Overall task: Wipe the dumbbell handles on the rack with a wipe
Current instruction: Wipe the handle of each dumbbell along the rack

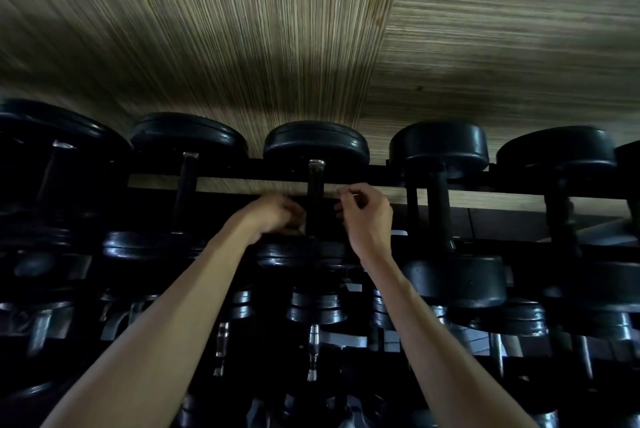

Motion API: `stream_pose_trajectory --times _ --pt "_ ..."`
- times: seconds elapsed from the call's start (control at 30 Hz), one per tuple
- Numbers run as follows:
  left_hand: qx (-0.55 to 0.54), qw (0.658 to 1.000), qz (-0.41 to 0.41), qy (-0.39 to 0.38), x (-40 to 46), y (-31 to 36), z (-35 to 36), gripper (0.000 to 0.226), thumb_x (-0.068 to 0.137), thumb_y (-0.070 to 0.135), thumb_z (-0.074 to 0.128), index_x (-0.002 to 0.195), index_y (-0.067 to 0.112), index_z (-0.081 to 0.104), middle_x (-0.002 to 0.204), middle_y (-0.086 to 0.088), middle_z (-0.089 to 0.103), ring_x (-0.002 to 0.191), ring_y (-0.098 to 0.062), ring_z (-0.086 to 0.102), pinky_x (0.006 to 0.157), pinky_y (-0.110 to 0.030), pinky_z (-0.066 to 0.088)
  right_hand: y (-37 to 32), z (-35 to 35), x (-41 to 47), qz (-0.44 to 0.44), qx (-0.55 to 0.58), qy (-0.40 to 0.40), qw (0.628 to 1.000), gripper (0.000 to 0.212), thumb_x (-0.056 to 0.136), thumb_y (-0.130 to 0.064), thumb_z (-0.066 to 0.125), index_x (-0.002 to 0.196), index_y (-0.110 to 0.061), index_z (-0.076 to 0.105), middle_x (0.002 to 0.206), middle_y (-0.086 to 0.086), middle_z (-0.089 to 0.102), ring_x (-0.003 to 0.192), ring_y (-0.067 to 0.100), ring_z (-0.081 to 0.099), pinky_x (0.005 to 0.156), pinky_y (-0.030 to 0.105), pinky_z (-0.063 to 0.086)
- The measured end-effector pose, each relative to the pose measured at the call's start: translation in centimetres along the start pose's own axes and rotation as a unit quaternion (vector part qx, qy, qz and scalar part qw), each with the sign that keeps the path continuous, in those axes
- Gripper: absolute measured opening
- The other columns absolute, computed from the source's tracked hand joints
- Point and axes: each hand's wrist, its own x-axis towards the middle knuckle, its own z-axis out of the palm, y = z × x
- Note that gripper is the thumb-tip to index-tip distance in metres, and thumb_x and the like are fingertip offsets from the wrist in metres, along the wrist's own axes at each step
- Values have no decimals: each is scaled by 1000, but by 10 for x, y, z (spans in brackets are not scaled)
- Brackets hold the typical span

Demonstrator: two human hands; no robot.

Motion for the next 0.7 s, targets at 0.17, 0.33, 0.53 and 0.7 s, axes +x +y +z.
stream_pose_trajectory --times 0.17,0.33,0.53,0.7 --pt "-48 997 13 56 4 7 3 23 91 -16 53 84 0 67 66 -6 63 49 -4 63 51 -14 54 0 -1 -1 5 -6 -3 1000 13 98 -17 60 91 -16 71 72 4 72 67 25 69 55 37 57" --pt "-90 990 31 102 16 18 2 17 93 -6 59 81 2 67 77 -11 62 66 -14 60 58 -15 55 1 0 -1 8 -3 5 1000 15 98 -16 59 89 -15 71 69 5 71 55 14 63 50 33 53" --pt "9 1000 -8 15 -5 2 -1 25 91 -14 55 78 5 64 75 -10 64 59 -8 64 54 -13 55 -3 -1 -1 7 6 1 1000 16 99 -17 60 88 -15 70 68 5 70 51 9 59 45 23 48" --pt "-111 985 40 128 24 27 2 13 91 -8 60 100 -3 68 82 -13 64 74 -19 62 60 -18 57 -2 -1 -3 12 18 7 1000 15 99 -15 59 89 -11 70 68 6 70 53 11 59 45 24 47"
